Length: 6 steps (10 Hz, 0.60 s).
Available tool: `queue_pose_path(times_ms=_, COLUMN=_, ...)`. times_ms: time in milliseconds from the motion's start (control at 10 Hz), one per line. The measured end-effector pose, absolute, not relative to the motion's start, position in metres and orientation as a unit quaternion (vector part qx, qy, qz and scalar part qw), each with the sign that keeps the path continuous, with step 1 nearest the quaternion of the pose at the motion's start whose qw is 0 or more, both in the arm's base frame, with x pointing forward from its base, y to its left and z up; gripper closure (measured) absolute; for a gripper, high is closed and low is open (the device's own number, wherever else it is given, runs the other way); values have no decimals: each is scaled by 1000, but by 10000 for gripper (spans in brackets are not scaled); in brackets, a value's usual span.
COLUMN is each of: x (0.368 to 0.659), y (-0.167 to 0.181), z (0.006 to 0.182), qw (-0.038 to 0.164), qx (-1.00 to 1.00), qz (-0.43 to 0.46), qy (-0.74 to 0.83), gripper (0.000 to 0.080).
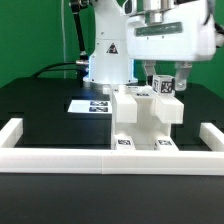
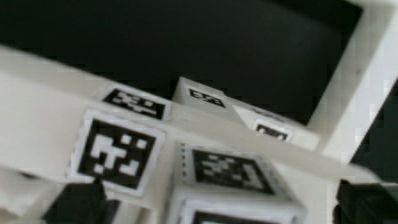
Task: Assemble chair
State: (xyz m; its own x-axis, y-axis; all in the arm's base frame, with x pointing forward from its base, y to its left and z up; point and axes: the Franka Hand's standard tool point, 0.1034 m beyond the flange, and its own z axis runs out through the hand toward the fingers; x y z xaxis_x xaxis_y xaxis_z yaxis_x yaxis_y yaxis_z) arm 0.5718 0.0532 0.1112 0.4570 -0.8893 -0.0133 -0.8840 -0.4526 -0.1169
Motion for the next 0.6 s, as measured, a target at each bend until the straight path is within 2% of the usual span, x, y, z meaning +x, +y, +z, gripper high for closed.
queue_pose_path(times_ms=600, x=574, y=54, z=117, qw=42, qx=-977, qz=-46, qy=202, gripper=151)
